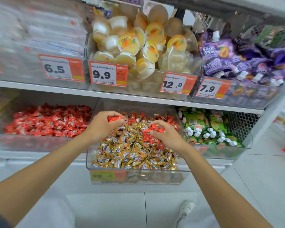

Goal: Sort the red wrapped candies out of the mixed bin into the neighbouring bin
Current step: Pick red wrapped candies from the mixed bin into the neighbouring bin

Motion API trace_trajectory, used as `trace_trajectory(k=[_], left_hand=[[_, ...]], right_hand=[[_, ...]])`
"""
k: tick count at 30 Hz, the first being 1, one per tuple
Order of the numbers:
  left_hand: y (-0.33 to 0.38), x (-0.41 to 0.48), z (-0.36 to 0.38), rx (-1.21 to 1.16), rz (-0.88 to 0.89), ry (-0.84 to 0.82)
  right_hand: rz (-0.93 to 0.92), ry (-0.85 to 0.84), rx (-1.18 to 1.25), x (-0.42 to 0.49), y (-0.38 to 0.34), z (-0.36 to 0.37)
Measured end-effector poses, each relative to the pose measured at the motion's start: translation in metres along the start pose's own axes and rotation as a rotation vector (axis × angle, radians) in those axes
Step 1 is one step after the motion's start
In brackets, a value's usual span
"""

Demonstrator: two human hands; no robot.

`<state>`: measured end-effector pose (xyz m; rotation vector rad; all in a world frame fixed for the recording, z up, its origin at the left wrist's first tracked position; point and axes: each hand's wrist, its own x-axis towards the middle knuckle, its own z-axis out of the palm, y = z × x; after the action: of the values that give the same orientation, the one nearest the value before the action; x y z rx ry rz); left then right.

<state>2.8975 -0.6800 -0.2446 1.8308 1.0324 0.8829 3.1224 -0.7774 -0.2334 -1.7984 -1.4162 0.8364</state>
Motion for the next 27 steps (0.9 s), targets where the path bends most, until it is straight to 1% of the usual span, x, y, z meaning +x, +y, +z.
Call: trace_trajectory(k=[3, 6, 8, 11, 14, 15, 16, 17, 18, 19, 20, 21, 22, 23, 25, 27], left_hand=[[-0.007, -0.02, -0.028, 0.048, 0.031, 0.097], [-0.026, -0.038, -0.063, 0.135, 0.019, 0.22], [-0.048, -0.049, -0.092, 0.194, -0.046, 0.322], [-0.081, -0.056, -0.144, 0.294, -0.179, 0.48], [-0.104, -0.042, -0.197, 0.358, -0.238, 0.6], [-0.112, -0.033, -0.211, 0.38, -0.242, 0.604], [-0.122, -0.024, -0.224, 0.4, -0.245, 0.568], [-0.131, -0.015, -0.233, 0.43, -0.273, 0.478], [-0.141, -0.008, -0.239, 0.474, -0.312, 0.347], [-0.151, -0.004, -0.243, 0.54, -0.369, 0.217], [-0.161, -0.001, -0.244, 0.616, -0.42, 0.111], [-0.167, -0.001, -0.244, 0.675, -0.451, 0.039], [-0.173, -0.001, -0.244, 0.706, -0.461, 0.012], [-0.176, -0.004, -0.245, 0.724, -0.455, 0.014], [-0.179, -0.013, -0.245, 0.726, -0.398, 0.077], [-0.18, -0.023, -0.241, 0.634, -0.273, 0.189]], right_hand=[[-0.063, -0.008, 0.016, -0.007, -0.024, 0.018], [-0.121, -0.022, 0.022, -0.003, -0.052, 0.048], [-0.166, -0.061, 0.041, 0.007, -0.072, 0.074], [-0.23, -0.157, 0.136, 0.03, -0.101, 0.12], [-0.281, -0.202, 0.179, 0.06, -0.129, 0.169], [-0.284, -0.205, 0.16, 0.073, -0.137, 0.186], [-0.279, -0.213, 0.141, 0.084, -0.144, 0.201], [-0.259, -0.227, 0.129, 0.096, -0.149, 0.216], [-0.24, -0.25, 0.08, 0.108, -0.152, 0.229], [-0.228, -0.273, -0.035, 0.121, -0.151, 0.241], [-0.218, -0.301, -0.202, 0.131, -0.149, 0.249], [-0.216, -0.312, -0.36, 0.139, -0.147, 0.255], [-0.233, -0.308, -0.479, 0.144, -0.144, 0.257], [-0.264, -0.294, -0.543, 0.146, -0.141, 0.256], [-0.36, -0.213, -0.566, 0.14, -0.137, 0.247], [-0.457, -0.086, -0.52, 0.126, -0.127, 0.225]])
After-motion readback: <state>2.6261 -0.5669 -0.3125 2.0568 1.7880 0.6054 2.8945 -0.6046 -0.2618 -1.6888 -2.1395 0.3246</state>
